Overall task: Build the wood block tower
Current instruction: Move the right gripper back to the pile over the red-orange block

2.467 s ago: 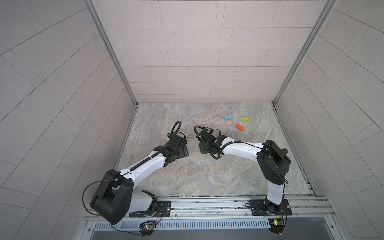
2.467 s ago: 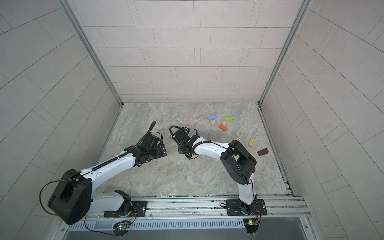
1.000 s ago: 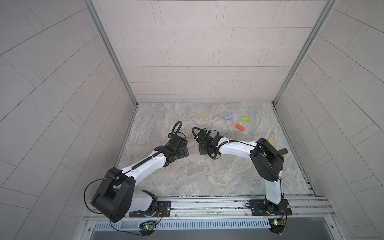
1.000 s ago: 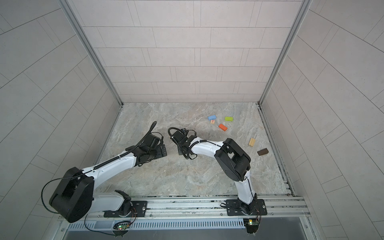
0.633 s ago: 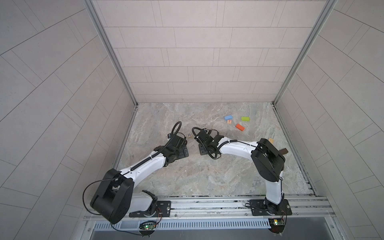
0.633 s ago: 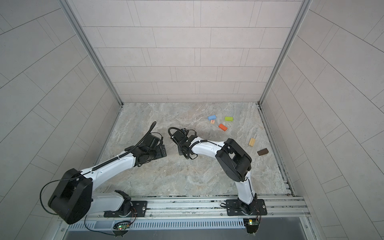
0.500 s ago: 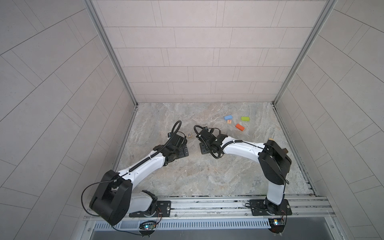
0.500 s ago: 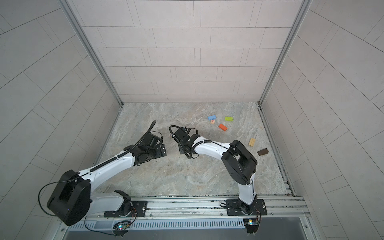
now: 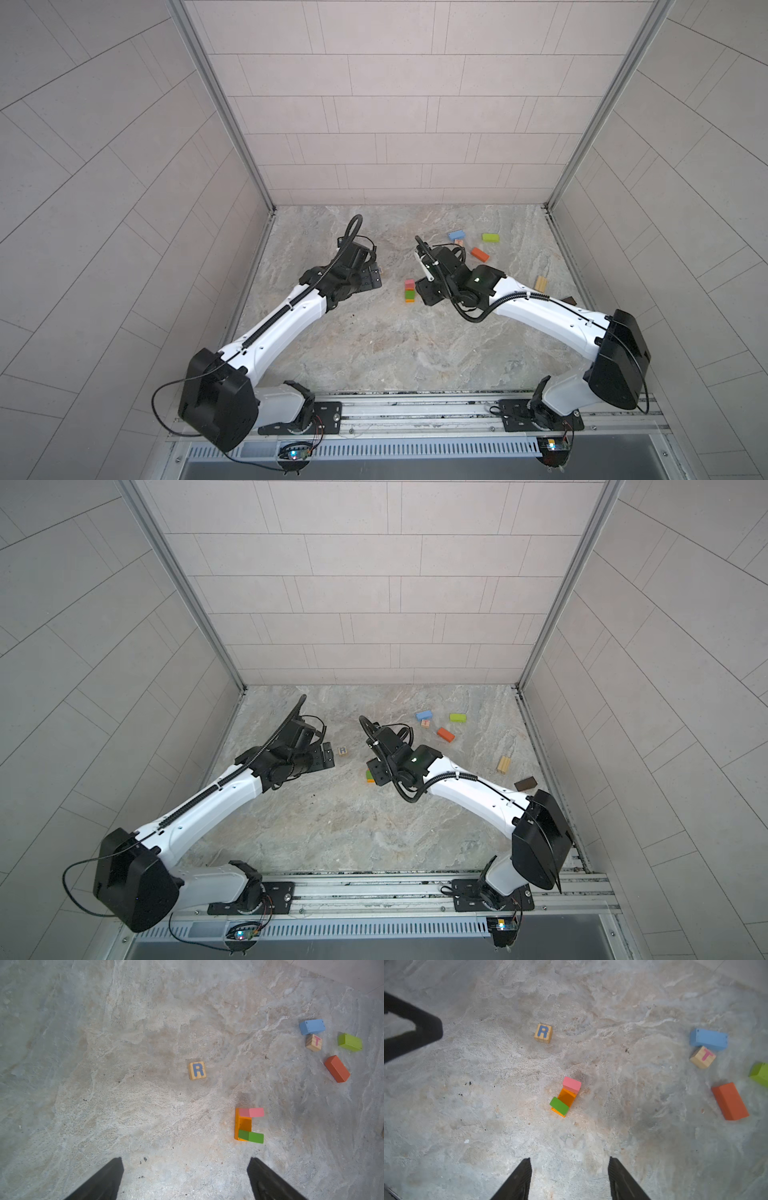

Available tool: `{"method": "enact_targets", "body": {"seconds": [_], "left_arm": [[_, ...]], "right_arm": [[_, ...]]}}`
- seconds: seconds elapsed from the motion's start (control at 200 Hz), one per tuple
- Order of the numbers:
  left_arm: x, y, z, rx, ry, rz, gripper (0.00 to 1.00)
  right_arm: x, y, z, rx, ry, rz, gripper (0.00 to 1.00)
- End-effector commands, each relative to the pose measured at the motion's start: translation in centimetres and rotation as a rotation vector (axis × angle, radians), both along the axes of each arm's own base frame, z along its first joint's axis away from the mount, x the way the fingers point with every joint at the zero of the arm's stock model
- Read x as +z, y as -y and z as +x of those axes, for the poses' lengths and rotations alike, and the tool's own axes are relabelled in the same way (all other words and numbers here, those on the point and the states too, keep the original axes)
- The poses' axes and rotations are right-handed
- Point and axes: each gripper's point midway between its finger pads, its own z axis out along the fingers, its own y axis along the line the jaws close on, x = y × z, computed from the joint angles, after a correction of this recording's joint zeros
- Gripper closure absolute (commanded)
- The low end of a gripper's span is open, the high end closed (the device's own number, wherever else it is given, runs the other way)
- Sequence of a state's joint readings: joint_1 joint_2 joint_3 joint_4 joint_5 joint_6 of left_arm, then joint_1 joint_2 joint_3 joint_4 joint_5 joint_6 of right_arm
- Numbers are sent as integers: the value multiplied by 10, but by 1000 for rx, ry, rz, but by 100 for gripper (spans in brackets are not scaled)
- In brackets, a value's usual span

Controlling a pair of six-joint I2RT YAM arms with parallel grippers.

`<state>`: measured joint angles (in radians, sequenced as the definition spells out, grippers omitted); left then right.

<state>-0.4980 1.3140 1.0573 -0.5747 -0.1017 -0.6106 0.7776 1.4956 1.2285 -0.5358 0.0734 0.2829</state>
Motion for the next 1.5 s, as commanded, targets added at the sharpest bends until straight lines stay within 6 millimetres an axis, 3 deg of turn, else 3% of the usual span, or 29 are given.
{"method": "enact_targets", "body": {"seconds": [0.0, 0.125, 0.26, 0.415, 0.656, 0.816, 1.011, 1.496], "left_arm": [[7, 3, 8, -38, -26, 57, 0], [17, 19, 27, -69, -32, 45, 0], [18, 38, 51, -89, -43, 17, 0], [9, 53, 74, -90, -67, 9, 0], [-8, 66, 91, -99, -134, 26, 0], [-21, 65, 94, -96, -156, 44, 0], [-25, 64, 95, -96, -161, 51, 0], [-24, 61, 84, -83, -159, 20, 0]], "right_arm": [[16, 26, 17, 51, 59, -77, 39], [16, 65, 55, -66, -2, 23, 39], [-4, 103, 106, -202, -75, 190, 37], [-27, 145, 155, -337, -108, 175, 35], [-56, 190, 202, -454, -160, 165, 32], [-78, 212, 216, -502, -212, 145, 32], [-101, 228, 219, -523, -254, 118, 31], [-130, 220, 205, -497, -358, 120, 31]]}}
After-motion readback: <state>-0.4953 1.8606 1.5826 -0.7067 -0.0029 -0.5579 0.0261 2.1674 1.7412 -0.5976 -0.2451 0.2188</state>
